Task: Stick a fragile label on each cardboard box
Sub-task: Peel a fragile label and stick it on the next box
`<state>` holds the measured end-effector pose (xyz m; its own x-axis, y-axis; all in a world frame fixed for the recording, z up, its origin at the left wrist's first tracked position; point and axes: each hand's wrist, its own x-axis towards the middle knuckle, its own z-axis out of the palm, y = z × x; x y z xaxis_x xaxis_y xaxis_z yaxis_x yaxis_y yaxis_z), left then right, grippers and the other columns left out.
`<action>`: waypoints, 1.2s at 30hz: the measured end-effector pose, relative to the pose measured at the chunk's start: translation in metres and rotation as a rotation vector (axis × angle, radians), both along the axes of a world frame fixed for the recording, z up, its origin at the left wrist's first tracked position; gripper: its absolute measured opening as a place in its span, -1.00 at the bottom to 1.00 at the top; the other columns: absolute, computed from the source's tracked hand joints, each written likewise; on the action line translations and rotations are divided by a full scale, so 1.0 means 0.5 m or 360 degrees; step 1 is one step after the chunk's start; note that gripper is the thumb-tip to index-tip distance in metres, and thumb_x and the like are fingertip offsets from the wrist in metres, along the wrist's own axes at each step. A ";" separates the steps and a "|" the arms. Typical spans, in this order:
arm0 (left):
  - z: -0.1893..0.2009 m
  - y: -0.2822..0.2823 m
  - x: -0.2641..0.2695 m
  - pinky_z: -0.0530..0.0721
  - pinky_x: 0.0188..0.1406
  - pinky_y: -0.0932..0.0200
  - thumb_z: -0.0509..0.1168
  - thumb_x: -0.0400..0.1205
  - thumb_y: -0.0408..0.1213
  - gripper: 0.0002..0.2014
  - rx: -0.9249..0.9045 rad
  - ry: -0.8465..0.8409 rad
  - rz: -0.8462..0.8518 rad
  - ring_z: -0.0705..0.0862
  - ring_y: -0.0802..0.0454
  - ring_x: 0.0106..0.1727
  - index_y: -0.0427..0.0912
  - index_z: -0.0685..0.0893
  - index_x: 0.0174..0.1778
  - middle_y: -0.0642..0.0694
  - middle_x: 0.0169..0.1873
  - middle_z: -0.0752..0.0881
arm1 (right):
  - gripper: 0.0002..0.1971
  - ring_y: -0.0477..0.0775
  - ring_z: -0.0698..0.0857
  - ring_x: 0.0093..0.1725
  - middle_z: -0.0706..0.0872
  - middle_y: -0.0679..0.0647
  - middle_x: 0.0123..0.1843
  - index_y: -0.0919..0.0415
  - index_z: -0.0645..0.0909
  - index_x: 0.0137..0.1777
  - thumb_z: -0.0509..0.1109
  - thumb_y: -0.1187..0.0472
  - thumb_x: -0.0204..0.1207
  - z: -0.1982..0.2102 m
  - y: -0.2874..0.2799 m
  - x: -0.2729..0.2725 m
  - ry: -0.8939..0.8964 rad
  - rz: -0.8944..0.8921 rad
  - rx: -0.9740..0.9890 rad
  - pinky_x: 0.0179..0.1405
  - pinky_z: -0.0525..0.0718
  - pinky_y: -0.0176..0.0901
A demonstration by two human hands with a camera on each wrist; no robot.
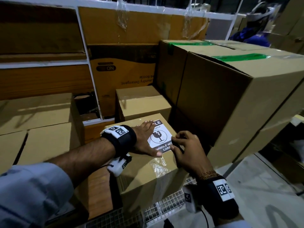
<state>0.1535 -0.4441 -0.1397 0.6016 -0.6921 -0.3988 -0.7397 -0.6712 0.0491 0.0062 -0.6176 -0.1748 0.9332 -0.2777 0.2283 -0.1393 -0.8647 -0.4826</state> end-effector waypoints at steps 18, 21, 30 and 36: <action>-0.011 -0.007 0.015 -0.09 0.77 -0.17 0.38 0.21 0.68 0.53 -0.0102 -0.0040 0.0110 -0.21 -0.18 0.82 -0.16 -0.30 0.80 -0.19 0.81 -0.26 | -0.55 0.18 0.54 0.38 0.50 0.08 0.35 -0.13 0.54 0.62 0.32 -0.03 0.73 0.124 0.012 0.082 0.0810 0.0236 -0.0614 0.37 0.66 0.19; -0.006 -0.008 0.012 -0.13 0.76 -0.12 0.41 0.24 0.64 0.51 -0.0114 -0.0034 0.0126 -0.22 -0.19 0.82 -0.15 -0.30 0.81 -0.21 0.80 -0.26 | -0.50 0.23 0.60 0.37 0.52 0.13 0.36 -0.08 0.47 0.66 0.32 -0.09 0.74 0.139 0.023 0.118 0.0984 0.0257 -0.0703 0.38 0.66 0.19; 0.032 -0.002 -0.017 -0.17 0.74 -0.04 0.44 0.41 0.49 0.35 -0.0165 0.0010 0.0054 -0.24 -0.17 0.81 -0.05 -0.32 0.80 -0.21 0.81 -0.24 | -0.46 0.31 0.63 0.48 0.64 0.23 0.52 0.03 0.36 0.73 0.26 0.02 0.77 0.161 0.045 0.197 0.1186 0.0323 -0.0856 0.44 0.65 0.21; 0.059 0.005 -0.040 -0.17 0.73 0.01 0.45 0.50 0.38 0.27 -0.0214 0.0010 0.0005 -0.21 -0.17 0.82 -0.05 -0.29 0.81 -0.23 0.81 -0.20 | -0.41 0.30 0.67 0.44 0.65 0.21 0.52 -0.05 0.29 0.75 0.30 -0.03 0.75 0.144 0.042 0.232 0.1195 0.0259 -0.0823 0.41 0.67 0.24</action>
